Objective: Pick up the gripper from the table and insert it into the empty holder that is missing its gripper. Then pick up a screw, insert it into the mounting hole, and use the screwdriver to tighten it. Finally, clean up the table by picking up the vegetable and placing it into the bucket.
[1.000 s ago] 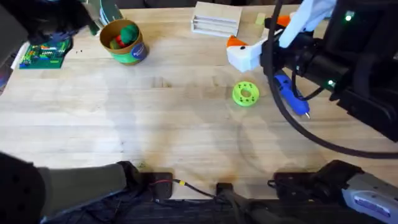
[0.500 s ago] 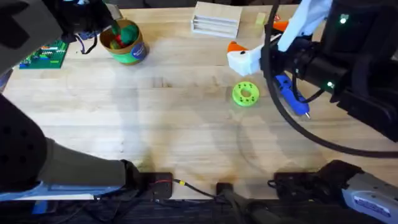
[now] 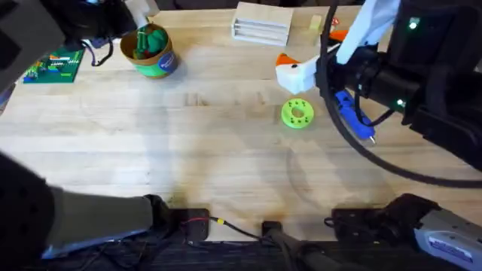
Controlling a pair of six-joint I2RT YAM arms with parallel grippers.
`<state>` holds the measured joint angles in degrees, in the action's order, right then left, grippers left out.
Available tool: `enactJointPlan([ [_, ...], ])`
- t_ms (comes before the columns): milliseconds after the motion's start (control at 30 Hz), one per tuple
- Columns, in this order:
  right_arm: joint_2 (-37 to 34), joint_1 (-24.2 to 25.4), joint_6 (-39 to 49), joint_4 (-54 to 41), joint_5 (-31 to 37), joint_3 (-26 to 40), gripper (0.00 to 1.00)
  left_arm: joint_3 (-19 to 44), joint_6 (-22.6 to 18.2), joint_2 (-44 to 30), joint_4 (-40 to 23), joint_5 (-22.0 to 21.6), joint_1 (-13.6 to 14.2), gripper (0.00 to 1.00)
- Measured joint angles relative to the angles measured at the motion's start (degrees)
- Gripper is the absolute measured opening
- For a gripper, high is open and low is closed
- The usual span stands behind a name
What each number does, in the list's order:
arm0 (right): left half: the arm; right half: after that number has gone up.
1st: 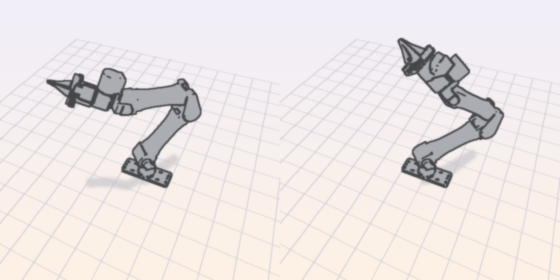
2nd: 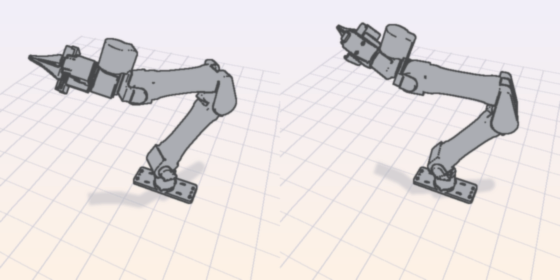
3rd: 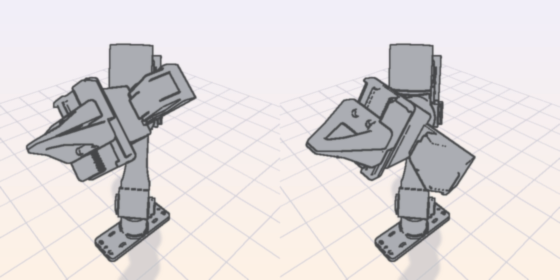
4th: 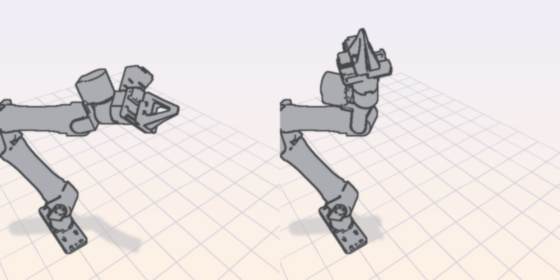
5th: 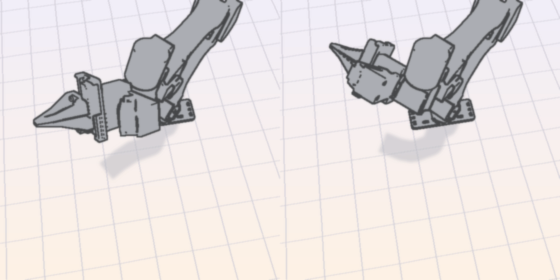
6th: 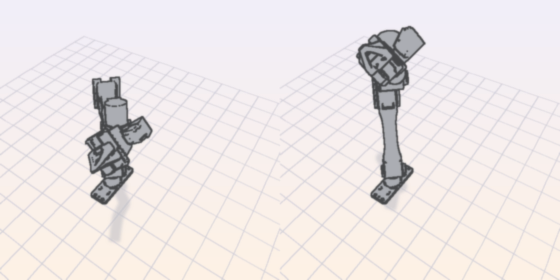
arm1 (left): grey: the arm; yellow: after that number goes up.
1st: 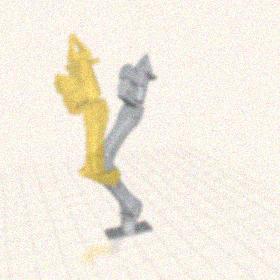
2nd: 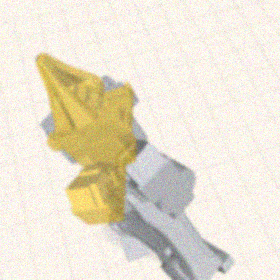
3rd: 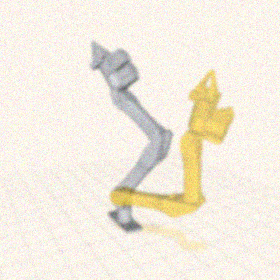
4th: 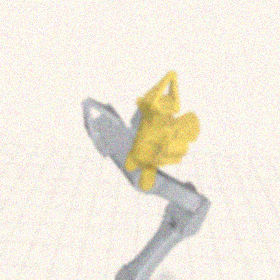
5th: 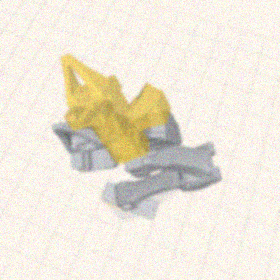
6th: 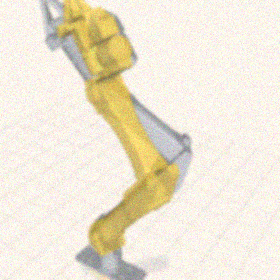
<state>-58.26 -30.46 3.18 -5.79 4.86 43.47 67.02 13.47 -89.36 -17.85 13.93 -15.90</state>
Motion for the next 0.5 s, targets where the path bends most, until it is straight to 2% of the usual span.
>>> enactJointPlan([
  [100, 0.0, 0.9, -1.3, -6.4, -0.2, 2.4, 0.991, 0.0, -3.8, 5.7, -4.7, 0.0, 0.1, 0.995],
  [233, 0.0, 4.1, -2.0, -16.4, -0.2, 9.1, 0.991, 0.0, -10.8, 14.8, -13.2, 0.0, 1.3, 0.995],
  [333, 0.0, 6.9, -2.2, -22.6, -0.2, 14.7, 0.991, 0.0, -16.7, 22.1, -20.0, 0.0, 3.9, 0.995],
  [367, 0.2, 9.0, -2.6, -25.1, -0.2, 18.1, 0.991, 0.0, -21.3, 28.8, -25.8, 0.0, 6.9, 0.995],
  [500, 1.0, 9.4, -2.8, -26.2, -0.2, 18.7, 0.991, 0.0, -24.7, 37.7, -31.1, 0.0, 10.3, 0.995],
])
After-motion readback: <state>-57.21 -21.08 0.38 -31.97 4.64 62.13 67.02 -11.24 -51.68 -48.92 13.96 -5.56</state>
